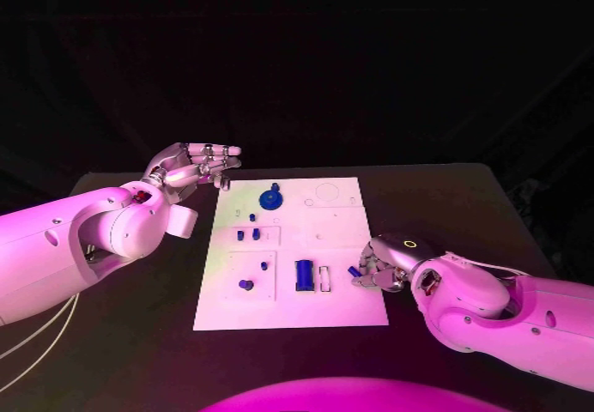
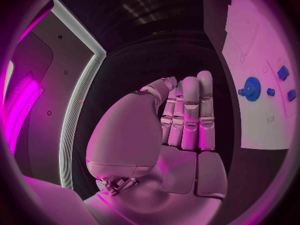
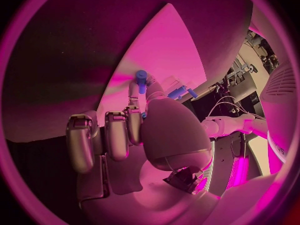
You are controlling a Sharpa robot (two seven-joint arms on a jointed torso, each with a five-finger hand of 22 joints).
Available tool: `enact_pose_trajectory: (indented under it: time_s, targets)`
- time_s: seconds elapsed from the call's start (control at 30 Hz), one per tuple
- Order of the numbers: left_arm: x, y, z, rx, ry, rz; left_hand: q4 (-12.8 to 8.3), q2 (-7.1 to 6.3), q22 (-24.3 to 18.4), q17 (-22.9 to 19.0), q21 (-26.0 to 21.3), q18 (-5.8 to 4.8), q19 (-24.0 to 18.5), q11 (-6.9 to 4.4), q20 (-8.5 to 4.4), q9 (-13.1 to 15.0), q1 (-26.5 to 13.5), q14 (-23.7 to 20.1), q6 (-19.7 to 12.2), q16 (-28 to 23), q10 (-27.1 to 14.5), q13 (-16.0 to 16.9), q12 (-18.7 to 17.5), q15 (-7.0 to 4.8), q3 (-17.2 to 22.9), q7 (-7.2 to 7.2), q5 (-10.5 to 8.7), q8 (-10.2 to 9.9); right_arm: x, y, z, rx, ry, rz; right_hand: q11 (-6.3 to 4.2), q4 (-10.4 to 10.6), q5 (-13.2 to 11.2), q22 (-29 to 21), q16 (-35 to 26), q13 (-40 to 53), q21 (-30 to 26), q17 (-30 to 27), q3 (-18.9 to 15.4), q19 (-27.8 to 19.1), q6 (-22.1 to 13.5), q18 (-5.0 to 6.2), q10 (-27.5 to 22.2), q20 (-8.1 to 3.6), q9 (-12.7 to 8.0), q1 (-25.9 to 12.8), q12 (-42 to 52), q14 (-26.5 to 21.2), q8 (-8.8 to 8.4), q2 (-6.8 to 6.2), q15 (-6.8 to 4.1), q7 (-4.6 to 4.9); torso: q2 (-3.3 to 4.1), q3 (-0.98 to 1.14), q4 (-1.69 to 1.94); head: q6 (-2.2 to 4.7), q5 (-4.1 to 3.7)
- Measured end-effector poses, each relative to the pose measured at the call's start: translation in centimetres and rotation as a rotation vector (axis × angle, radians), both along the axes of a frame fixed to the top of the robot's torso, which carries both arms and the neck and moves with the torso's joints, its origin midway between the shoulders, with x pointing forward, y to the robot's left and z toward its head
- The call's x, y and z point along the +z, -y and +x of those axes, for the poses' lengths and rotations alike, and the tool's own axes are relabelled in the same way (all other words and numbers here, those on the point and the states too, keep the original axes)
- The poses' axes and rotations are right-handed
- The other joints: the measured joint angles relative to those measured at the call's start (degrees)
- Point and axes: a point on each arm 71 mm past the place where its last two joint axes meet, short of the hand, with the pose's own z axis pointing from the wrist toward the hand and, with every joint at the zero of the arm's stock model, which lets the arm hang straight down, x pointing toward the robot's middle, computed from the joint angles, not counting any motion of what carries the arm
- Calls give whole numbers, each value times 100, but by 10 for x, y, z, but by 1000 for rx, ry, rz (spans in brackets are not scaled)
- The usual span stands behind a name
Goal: Assemble the parts on the task board
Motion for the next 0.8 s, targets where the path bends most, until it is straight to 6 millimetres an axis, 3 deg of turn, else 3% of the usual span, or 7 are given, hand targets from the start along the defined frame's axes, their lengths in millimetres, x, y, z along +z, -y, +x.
enact_pose_trajectory:
  time_s: [0.13,0.2,0.47,0.67,0.8]
  targets:
    - [0,0,0,-1,-1,0,0,0,0,0,0,0,0,0,0,0,0,0,0,0,0,0,0,0,0,0,0,0,1,-4,0,30,20,-29,-20,-127,4,0,0,6,0,0,127,-13,-26,0,-20,-13,-2,100,-17,0,-67,-100,0,-1,-1,0,0,-1,0]
    - [0,0,0,-1,-1,0,0,0,0,0,0,0,0,0,0,0,0,0,0,0,0,0,0,0,0,0,0,0,2,-7,0,44,28,-41,-21,-195,145,3,0,46,0,0,198,-22,-46,0,-21,-22,-9,149,-47,-1,-76,-149,0,-15,-1,0,0,-1,1]
    - [0,1,0,-3,-3,0,0,23,0,0,0,1,0,16,0,-6,-23,0,0,0,-16,0,0,0,0,0,0,0,3,-11,-1,79,49,-75,-52,-38,736,4,0,46,0,0,418,0,3,0,-52,-43,48,275,-90,20,-83,-275,-21,-17,-8,-2,7,1,17]
    - [0,1,0,-5,-5,0,-13,23,26,-5,13,1,37,16,30,-11,-23,0,-18,0,-16,-1,23,0,13,17,0,-6,2,-10,-2,72,40,-65,-58,161,687,4,0,45,0,-1,633,0,-13,0,-57,-43,114,280,-92,20,-45,-280,-22,-15,-8,-1,1,18,33]
    - [-1,2,0,-8,-8,1,-23,23,102,-5,78,0,93,23,30,-14,-23,0,-33,0,-22,5,23,0,23,31,0,-22,3,-9,-3,44,13,-28,-73,119,686,3,0,33,0,-1,959,0,-51,1,-45,-43,178,263,-114,20,-41,-263,-22,-8,-7,-1,-1,25,34]
